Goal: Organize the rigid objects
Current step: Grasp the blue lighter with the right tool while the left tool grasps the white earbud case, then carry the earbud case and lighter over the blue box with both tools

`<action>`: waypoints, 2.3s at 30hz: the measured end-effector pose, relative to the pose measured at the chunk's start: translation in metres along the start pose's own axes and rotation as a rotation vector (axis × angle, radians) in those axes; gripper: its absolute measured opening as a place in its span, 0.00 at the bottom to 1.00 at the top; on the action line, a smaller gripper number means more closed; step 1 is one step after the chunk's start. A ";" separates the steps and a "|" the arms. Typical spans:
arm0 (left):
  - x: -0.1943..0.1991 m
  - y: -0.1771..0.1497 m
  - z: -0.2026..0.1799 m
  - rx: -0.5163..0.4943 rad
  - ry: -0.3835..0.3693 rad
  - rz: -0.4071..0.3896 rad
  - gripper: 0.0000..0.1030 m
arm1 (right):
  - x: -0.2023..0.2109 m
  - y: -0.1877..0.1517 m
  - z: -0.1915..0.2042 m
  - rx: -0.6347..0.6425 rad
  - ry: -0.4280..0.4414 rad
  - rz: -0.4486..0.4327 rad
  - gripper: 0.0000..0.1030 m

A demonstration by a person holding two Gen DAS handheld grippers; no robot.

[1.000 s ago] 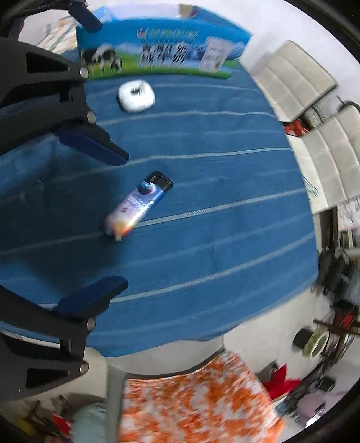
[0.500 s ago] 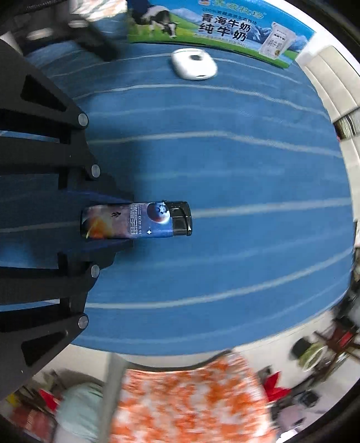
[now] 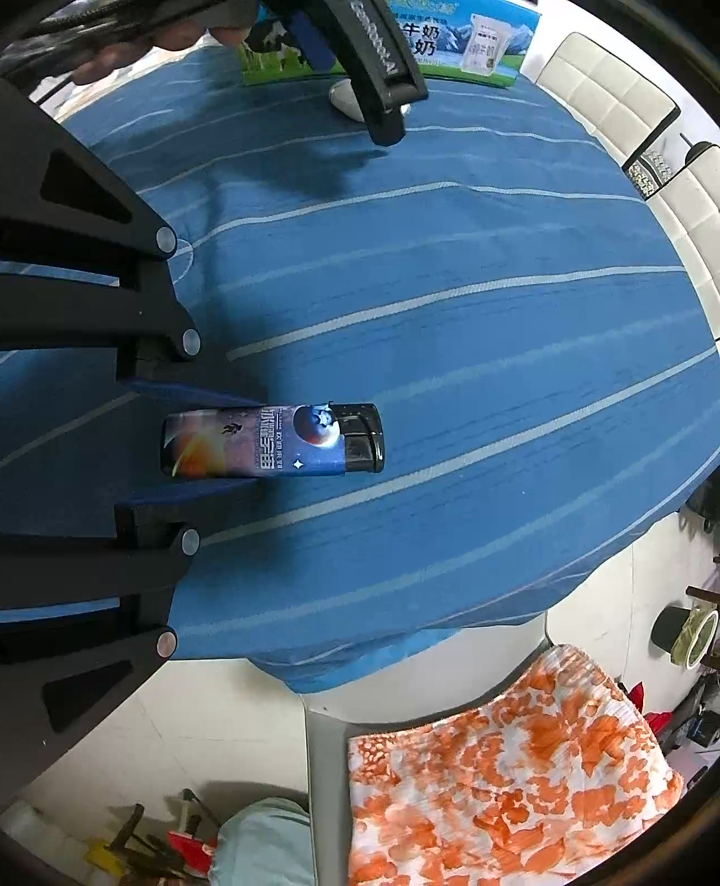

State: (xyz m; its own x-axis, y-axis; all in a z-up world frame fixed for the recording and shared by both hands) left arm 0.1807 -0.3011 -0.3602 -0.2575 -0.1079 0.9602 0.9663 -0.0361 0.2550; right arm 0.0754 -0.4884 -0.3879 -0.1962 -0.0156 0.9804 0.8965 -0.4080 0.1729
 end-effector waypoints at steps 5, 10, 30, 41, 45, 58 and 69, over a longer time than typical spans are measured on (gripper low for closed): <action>-0.024 0.003 0.000 0.000 -0.033 0.081 0.97 | -0.001 0.006 0.005 0.003 -0.010 -0.005 0.26; -0.024 0.005 0.010 0.018 -0.067 0.049 0.77 | -0.001 0.007 0.009 0.004 -0.022 -0.008 0.26; 0.001 -0.076 0.022 -0.172 -0.115 0.034 0.52 | 0.012 -0.039 0.038 0.056 0.011 0.009 0.26; 0.013 -0.139 0.076 -0.213 -0.153 0.042 0.52 | 0.014 -0.089 0.081 0.161 0.003 0.015 0.26; -0.005 -0.143 0.096 -0.191 -0.179 0.076 0.55 | 0.016 -0.090 0.087 0.150 0.005 0.013 0.26; 0.003 -0.138 0.075 -0.185 -0.179 0.039 0.52 | 0.014 -0.079 0.072 0.093 0.022 0.010 0.26; 0.044 -0.135 0.059 -0.211 -0.206 -0.019 0.52 | 0.049 -0.081 0.064 0.086 0.035 -0.054 0.26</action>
State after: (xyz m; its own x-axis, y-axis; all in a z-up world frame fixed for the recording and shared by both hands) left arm 0.0389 -0.2421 -0.3457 -0.2474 0.0975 0.9640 0.9330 -0.2442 0.2642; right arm 0.0191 -0.3977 -0.3481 -0.2580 -0.0283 0.9657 0.9145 -0.3295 0.2347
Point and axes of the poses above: each gripper's, at about its wrist camera, not at the fingertips, and x roughly against the way its jaws point, z to its left, y to its top, the point moved 1 cm from there along -x, roughly the way its jaws point, and after that the axes turned 10 degrees about -z, right-handed, at the moved point
